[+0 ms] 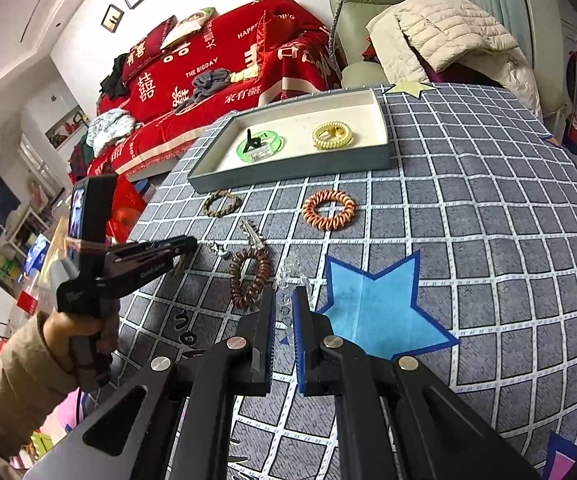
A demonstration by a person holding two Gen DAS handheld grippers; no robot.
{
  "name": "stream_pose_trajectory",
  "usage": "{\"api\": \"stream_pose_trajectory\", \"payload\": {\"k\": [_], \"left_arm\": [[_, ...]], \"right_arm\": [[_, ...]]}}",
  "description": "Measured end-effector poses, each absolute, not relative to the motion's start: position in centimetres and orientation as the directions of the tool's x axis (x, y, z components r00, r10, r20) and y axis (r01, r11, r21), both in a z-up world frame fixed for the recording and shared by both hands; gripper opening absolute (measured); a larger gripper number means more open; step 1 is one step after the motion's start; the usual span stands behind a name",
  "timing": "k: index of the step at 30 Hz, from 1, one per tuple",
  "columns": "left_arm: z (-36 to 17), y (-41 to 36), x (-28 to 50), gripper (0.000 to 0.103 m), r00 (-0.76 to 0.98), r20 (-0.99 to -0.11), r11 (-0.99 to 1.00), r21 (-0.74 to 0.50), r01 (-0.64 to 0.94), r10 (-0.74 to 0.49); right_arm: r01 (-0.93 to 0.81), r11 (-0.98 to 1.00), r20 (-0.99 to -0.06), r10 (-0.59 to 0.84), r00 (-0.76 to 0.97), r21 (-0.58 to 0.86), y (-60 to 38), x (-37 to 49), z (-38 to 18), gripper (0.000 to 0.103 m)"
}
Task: Organize jewelry
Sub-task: 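Grasp the beige hairpin with the left tool while the right tool grasps the chain, then carry both into the tray, left onto the green bangle, right onto the yellow coil, and open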
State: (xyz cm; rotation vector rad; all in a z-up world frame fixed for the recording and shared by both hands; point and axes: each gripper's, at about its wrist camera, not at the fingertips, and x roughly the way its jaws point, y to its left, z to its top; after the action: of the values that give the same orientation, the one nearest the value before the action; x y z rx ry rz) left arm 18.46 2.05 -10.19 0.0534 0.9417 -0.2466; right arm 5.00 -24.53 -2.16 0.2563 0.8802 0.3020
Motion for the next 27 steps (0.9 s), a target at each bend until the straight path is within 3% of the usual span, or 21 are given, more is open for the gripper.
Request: {"api": "stream_pose_trajectory", "payload": {"k": [12, 27], "left_arm": [[-3.6, 2.2, 16.6, 0.03, 0.629, -0.736, 0.962, -0.117, 0.248, -0.251], [1.3, -0.2, 23.0, 0.03, 0.673, -0.685, 0.951, -0.101, 0.293, -0.281]], "right_arm": [[-0.166, 0.921, -0.685, 0.375, 0.624, 0.353, -25.0, 8.4, 0.3, 0.009], [-0.176, 0.914, -0.661, 0.389, 0.642, 0.367, -24.7, 18.7, 3.4, 0.009]]}}
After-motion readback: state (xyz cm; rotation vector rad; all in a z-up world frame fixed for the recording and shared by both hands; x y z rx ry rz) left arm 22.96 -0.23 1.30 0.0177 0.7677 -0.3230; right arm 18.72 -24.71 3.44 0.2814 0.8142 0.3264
